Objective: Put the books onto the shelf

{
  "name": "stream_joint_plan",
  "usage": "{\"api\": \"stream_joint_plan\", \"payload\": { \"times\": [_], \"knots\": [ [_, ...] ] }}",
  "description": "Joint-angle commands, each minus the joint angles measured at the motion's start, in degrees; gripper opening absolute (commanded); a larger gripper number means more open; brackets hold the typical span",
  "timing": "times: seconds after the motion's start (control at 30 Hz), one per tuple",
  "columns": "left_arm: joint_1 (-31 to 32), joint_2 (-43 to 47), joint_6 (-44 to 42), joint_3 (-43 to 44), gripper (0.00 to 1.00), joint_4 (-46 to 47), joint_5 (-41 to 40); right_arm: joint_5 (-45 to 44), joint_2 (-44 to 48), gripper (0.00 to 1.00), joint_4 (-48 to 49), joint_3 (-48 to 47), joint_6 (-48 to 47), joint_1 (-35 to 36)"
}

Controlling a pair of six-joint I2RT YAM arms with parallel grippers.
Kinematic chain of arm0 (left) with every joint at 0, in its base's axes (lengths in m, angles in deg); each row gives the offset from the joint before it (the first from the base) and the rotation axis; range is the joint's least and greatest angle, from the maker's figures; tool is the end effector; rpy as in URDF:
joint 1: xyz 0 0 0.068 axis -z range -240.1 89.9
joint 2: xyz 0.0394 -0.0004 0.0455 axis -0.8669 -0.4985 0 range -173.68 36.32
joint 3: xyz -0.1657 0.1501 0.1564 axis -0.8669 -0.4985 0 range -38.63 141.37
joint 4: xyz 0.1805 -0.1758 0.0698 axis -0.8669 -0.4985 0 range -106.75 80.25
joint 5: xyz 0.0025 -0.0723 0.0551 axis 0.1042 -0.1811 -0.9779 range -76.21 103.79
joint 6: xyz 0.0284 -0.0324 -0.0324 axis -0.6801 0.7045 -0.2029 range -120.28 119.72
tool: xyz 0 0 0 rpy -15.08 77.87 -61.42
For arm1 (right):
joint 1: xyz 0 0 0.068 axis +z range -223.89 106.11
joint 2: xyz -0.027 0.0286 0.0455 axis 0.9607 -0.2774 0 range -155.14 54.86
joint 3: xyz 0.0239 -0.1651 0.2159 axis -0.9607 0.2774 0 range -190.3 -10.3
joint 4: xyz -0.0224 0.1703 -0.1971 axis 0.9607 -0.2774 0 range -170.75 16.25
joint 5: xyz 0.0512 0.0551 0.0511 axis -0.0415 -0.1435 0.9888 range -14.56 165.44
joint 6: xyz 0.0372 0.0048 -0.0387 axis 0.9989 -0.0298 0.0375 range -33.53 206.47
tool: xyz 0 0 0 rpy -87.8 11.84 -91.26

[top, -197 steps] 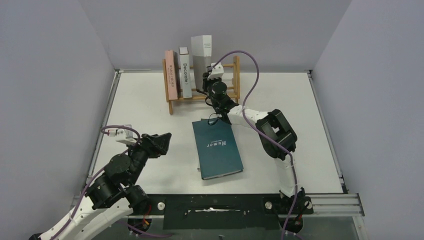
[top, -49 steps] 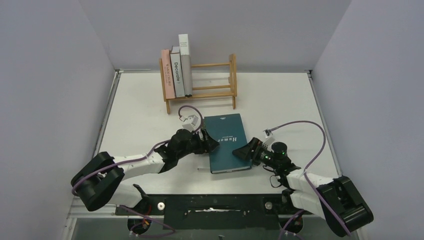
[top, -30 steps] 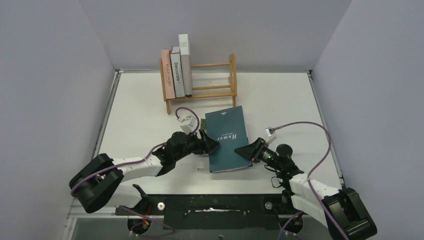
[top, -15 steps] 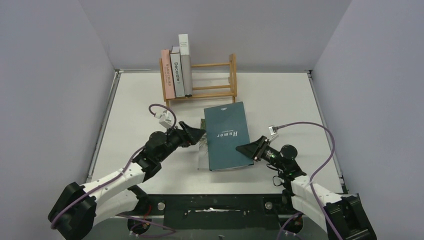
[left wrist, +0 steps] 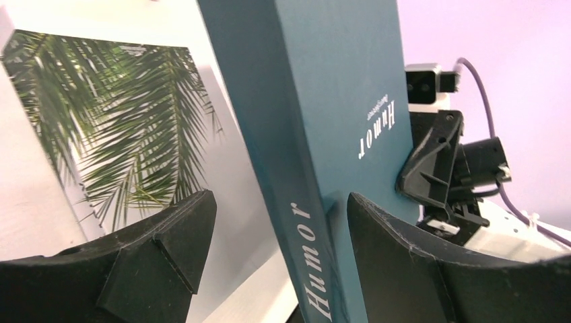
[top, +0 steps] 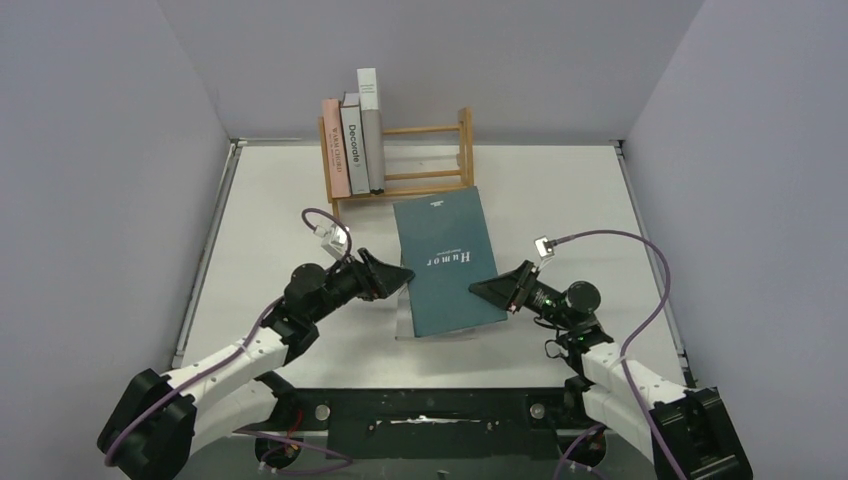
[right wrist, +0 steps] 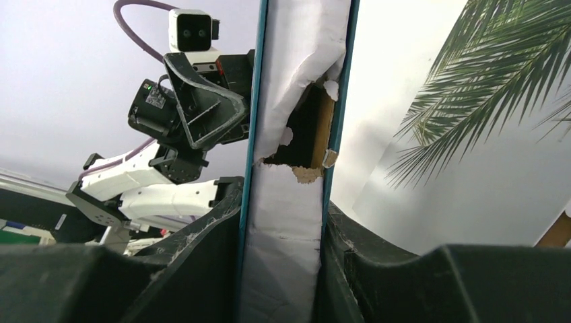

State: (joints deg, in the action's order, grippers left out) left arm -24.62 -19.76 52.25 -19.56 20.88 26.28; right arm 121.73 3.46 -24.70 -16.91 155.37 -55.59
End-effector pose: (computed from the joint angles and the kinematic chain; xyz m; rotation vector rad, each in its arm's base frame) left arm 0.1686 -0.1295 0.2210 -0.0956 1.8633 -1.3000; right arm 0.1530 0.0777 0.1972 0.0183 1.8250 1.7443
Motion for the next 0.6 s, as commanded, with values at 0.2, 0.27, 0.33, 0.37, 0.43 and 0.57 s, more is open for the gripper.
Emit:
{"api": "stream_joint_plan", "payload": {
  "times": [0.2,0.27,0.33,0.37,0.43,0.57],
  "knots": [
    [-0.33,-5.56,0.8,2.47,0.72,11.79,7.76,3.23,-3.02,0.24,12.95,-2.45,3.61,0.35],
    [-0.25,-7.02,1.22,2.78,0.71,13.66,8.68,3.6,-3.69,0.24,13.41,-2.59,3.74,0.93],
    [-0.26,-8.39,1.87,3.09,0.71,16.31,9.51,3.99,-4.61,0.24,13.3,-2.93,3.34,1.68],
    [-0.24,-8.93,2.09,3.33,0.71,17.2,9.94,4.11,-5.12,0.24,13.72,-2.99,3.29,2.06],
    [-0.2,-9.94,2.26,3.93,0.72,18.59,10.66,4.13,-6.3,0.24,14.13,-3.12,3.02,3.13],
    [0.1,-11.01,2.44,5.51,0.71,20.5,11.94,3.62,-8.1,0.24,14.78,-3.32,2.6,4.81]
  ]
}}
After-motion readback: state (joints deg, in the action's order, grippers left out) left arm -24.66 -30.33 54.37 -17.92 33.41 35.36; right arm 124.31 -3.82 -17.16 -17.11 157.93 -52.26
